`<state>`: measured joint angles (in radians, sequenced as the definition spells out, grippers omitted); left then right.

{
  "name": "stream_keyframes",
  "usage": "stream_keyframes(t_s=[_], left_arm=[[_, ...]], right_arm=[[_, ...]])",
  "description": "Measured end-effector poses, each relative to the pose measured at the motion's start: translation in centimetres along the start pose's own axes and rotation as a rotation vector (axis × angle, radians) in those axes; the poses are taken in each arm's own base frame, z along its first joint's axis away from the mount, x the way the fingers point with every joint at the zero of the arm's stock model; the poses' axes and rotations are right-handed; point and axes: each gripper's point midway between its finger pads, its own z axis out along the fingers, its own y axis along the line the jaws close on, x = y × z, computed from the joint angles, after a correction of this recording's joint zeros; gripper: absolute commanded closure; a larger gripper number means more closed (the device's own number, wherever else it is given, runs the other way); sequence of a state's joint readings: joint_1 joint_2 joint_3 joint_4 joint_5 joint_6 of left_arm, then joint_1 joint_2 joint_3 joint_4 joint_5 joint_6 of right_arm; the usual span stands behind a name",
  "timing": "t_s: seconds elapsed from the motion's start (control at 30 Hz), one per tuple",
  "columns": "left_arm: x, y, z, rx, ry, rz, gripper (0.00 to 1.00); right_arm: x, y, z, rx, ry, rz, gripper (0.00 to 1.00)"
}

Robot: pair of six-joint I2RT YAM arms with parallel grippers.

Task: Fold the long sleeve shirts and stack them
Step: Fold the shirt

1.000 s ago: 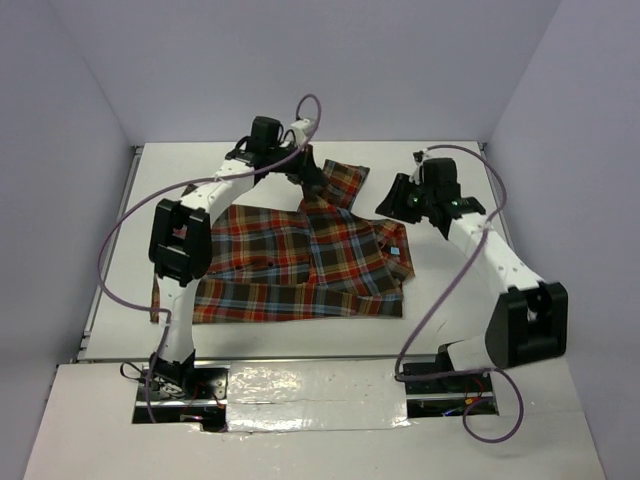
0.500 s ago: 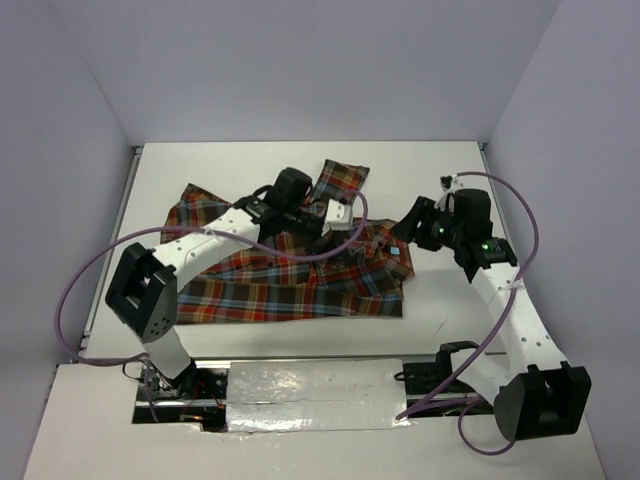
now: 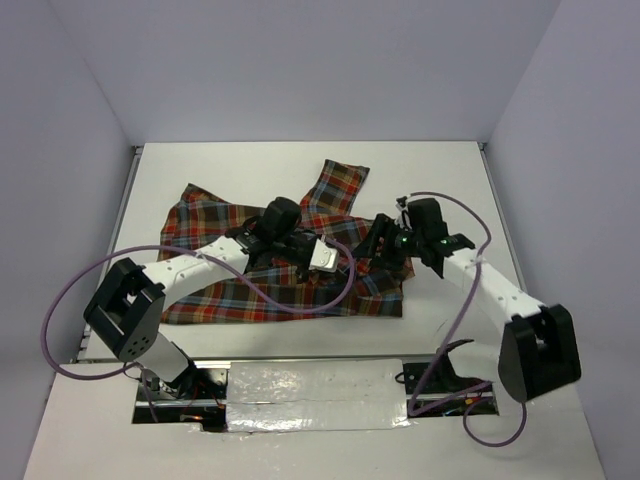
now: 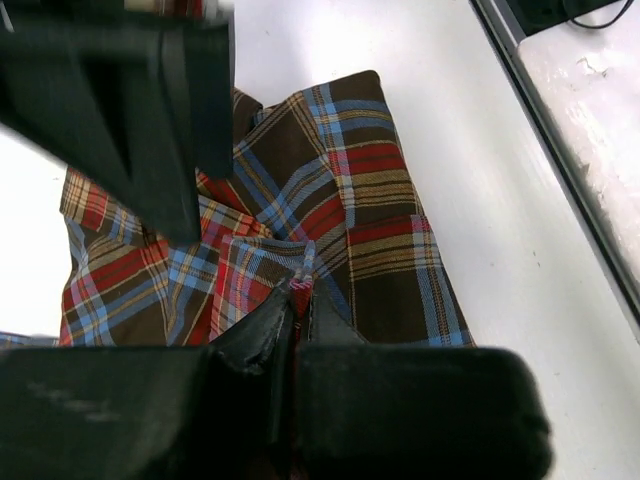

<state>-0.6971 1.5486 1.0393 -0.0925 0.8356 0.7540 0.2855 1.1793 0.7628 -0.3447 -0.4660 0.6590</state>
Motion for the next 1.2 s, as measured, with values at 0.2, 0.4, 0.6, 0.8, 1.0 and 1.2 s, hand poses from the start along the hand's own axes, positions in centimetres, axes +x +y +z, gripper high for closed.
stream_keyframes(t_s=[0.2,0.4,0.6,0.8,1.0,1.2], left_arm=[[0.8,-0.2,0.3,-0.009,-0.003,0.044,1.0],[0.9,0.1,0.5,-0.032,-0.017,0.07,1.0],[1.0,0.3,0.5,-0.051,-0.02,0.087,1.0],[0.8,0.7,0.4,-0.064,-0.021,0.098,1.0],[0.7,1.0,0.4,-0.078,-0.022,0.104,1.0],[-1.9,2.1,-0.6,-0.133,-0.076,0.113,0.99]], right_arm=[[0.2,-1.9,3.8,0.061,0.098,0.064,0.27],[-0.1,-1.5,5.7,0.058,0.123,0.039,0.29],[1.7,-2.2,7.6,0.078,0.187,0.049,0.33],[2.5,-1.2,8.1,0.042,0.21,0.042,0.93],[2.6,-0.7,7.5,0.04,0.219,0.05,1.0],[-1.0,1.7,4.1,-0.043,0.09,0.073,1.0]])
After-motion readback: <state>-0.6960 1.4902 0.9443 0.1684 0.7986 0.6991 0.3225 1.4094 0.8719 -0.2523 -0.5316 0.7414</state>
